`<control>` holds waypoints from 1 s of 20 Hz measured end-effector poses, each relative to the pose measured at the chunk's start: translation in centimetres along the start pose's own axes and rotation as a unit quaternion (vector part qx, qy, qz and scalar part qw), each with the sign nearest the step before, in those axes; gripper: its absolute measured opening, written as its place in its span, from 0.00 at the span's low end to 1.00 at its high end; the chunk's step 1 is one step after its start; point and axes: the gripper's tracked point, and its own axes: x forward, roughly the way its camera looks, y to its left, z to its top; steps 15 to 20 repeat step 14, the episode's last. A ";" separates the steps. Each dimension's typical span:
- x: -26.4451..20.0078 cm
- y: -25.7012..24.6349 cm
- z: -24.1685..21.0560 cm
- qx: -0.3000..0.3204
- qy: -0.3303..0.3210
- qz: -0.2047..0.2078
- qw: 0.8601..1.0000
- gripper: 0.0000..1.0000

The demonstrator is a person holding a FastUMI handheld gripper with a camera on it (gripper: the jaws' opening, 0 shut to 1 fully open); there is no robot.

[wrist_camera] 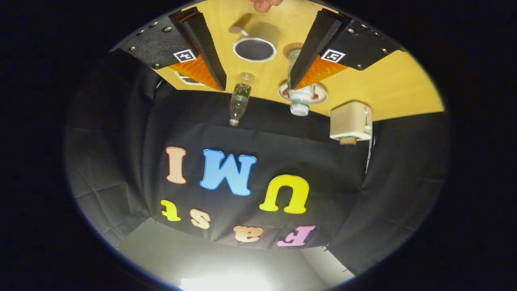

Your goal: Take the bottle from table, then pour the juice into the cup, finally place the bottle on the coaster

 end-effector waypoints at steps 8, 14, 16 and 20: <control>0.1 -17.1 -8.4 0.002 -0.020 -0.047 0.999 0.96; 0.9 -20.0 -10.8 0.034 -0.003 -0.054 0.998 0.96; 0.9 -20.0 -10.8 0.034 -0.003 -0.054 0.998 0.96; 0.9 -20.0 -10.8 0.034 -0.003 -0.054 0.998 0.96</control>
